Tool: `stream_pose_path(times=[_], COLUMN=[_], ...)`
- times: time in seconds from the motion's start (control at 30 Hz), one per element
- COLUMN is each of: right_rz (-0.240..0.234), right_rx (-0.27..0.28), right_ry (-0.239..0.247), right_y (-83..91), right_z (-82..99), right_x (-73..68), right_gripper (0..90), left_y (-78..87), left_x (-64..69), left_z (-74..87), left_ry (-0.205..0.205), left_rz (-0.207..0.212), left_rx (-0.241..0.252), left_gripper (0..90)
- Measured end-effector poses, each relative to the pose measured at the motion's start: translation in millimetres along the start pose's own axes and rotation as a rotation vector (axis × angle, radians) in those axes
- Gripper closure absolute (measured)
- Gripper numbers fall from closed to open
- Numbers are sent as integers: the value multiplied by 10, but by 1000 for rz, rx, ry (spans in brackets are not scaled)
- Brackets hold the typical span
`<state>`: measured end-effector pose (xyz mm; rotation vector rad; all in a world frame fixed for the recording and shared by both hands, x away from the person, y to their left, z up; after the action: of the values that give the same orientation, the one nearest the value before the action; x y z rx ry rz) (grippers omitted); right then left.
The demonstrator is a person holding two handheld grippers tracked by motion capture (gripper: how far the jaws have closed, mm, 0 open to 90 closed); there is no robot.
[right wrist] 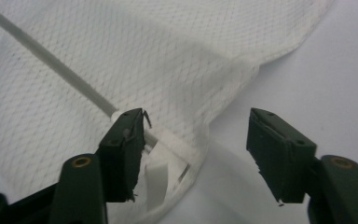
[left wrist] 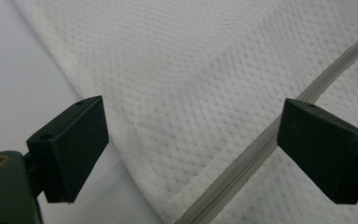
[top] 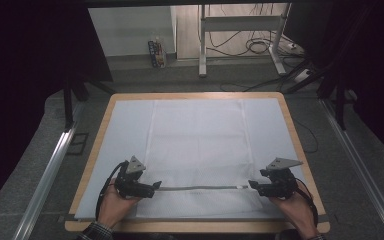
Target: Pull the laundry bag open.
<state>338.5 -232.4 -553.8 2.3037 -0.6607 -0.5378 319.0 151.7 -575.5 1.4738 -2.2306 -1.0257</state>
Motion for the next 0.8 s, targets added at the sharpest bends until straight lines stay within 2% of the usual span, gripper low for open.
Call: stream_pose_path(times=[0.1,0.23,0.27,0.3,0.33,0.47,0.57,0.63,0.67,0.8], right_rz=[-1,-1,-5,-5,-5,0,8,32,34,63], right_rx=[-20,-41,-47,-60,-60,-103,-141,-177,-181,-171], right_ry=[6,13,14,16,16,4,10,27,21,-25], right_y=[49,83,83,54,54,-55,-136,-177,-174,-137], right_z=[59,130,142,162,162,237,292,326,324,320], right_x=[-51,-144,-175,-223,-223,-264,-262,-269,-276,-282], right_gripper=[507,520,501,411,411,199,135,138,157,329], left_y=[14,14,11,11,10,6,-10,-15,-15,-18], left_x=[-37,-71,-74,-76,-75,-60,-48,-46,-44,-31], left_z=[11,42,45,46,45,50,59,62,63,62], left_ry=[18,25,26,24,22,-5,-22,-32,-35,-46], left_rz=[-2,-13,-13,-14,-14,-21,-26,-29,-29,-32], left_rx=[8,15,17,17,20,18,15,14,13,15], left_gripper=[89,88,88,88,88,87,87,87,87,87])
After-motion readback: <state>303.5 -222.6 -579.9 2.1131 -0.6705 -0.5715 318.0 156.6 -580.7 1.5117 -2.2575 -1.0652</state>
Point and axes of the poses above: each handheld gripper's, and its own axes: y roughly backward along the jaws, z roughly out of its underside, x roughly to its right, the point moved 8 cm from there along -y, roughly forward along the jaws, and after that the axes turned 14 degrees about -z, right-handed, at the moved point
